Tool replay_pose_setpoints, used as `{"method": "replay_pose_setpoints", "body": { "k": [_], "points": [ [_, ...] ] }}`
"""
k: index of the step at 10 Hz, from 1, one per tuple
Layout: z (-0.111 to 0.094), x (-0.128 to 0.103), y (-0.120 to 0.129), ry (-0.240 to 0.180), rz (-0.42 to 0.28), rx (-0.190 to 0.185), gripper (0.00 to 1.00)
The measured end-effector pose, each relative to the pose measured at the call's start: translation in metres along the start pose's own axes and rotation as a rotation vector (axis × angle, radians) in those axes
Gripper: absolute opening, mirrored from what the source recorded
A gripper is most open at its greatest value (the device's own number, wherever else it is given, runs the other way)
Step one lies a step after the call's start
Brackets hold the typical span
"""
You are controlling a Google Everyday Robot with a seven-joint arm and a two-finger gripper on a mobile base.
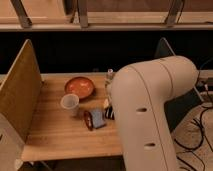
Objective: Place the eraser on the white sponge
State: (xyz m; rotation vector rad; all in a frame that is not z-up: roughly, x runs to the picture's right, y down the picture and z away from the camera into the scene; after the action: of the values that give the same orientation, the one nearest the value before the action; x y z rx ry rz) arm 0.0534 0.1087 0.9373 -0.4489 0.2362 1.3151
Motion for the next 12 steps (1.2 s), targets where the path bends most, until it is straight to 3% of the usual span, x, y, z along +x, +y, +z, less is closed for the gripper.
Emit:
{"method": "replay_pose_setpoints", "body": {
  "k": [4,5,8,12],
  "points": [
    [-0.026,-0.017,-0.001,-0.074,-0.020,-0.002,0.06],
    [-0.034,-0.018,0.000,-0.090,-0.028,-0.001,0.01],
    [-0.053,-0.011,0.013,-0.111,-0.072,-0.002,0.00],
    [-0.060,0.014,0.066,-0.070,-0.198,-0.046,0.00]
  ]
}}
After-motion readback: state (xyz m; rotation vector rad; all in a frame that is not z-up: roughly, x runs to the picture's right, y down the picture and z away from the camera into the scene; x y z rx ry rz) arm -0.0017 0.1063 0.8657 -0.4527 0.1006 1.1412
